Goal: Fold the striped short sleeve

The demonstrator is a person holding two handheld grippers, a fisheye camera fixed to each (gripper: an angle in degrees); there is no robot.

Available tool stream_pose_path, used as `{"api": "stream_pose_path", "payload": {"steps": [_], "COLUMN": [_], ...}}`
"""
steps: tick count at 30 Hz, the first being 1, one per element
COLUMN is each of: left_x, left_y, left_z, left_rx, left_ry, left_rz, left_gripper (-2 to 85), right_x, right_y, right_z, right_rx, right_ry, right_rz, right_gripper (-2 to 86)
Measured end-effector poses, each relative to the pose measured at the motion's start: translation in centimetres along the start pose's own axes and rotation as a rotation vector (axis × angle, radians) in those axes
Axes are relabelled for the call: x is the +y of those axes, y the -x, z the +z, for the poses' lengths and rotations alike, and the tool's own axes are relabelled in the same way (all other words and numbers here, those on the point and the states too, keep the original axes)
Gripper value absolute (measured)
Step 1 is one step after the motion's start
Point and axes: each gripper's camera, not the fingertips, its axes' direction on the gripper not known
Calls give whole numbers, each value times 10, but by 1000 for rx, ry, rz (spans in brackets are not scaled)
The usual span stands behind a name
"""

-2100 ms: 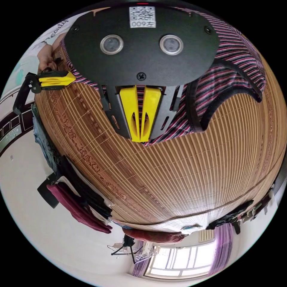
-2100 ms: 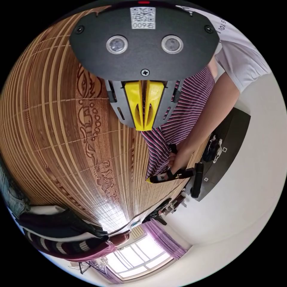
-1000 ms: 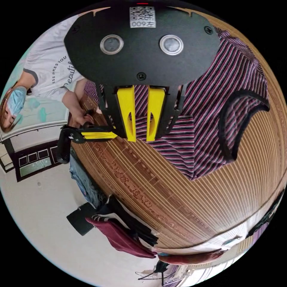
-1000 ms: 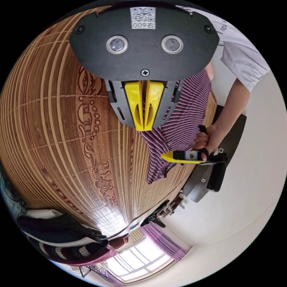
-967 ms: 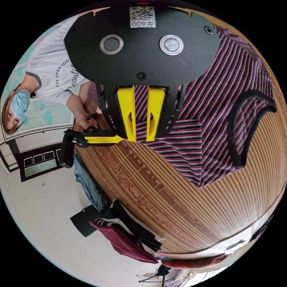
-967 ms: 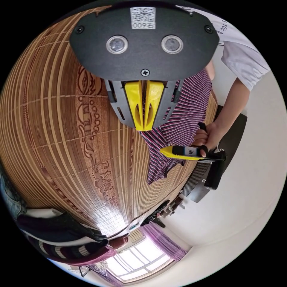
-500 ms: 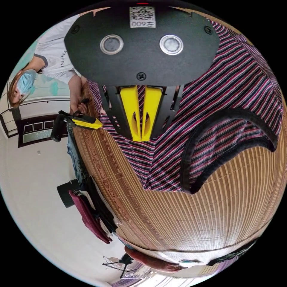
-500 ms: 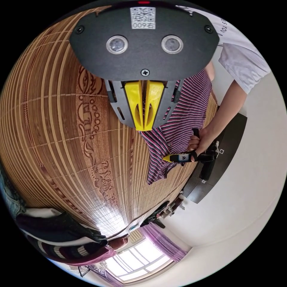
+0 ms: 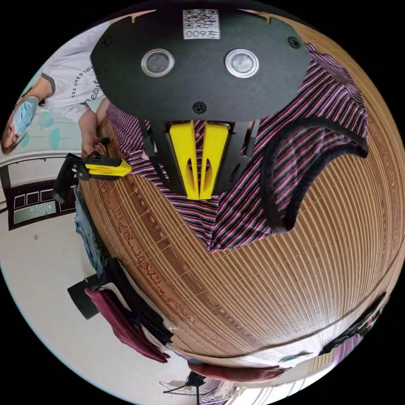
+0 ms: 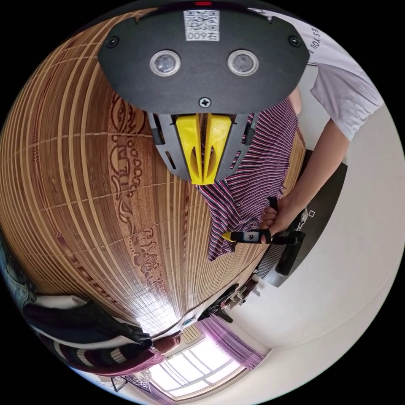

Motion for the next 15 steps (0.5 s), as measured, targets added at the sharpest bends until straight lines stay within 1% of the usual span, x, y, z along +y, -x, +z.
{"api": "stream_pose_path", "payload": {"steps": [1,2,5,6,9,12,15], "left_x": [3,4,2,5,15,31,42], "left_y": [-1,-1,1,-2,-7,-20,-29], "left_z": [-2,0,33,40,55,60,72], "left_rx": [-52,-70,-79,-85,-103,-198,-193], "left_ry": [-47,-58,49,27,35,-24,-61], "left_rz": [-18,-29,-14,1,-8,15,40], "left_gripper": [5,5,3,3,2,1,1], "right_x": [0,0,1,2,4,8,13], "right_y": [0,1,2,2,3,1,-2], "right_z": [1,3,9,10,14,17,19], "right_rx": [0,0,-1,-2,0,-1,0], "right_ry": [0,0,0,-1,-1,-2,-3], "right_rz": [0,0,0,0,-2,-1,-3], "right_gripper": [-8,-8,-9,-9,-9,-8,-8]}}
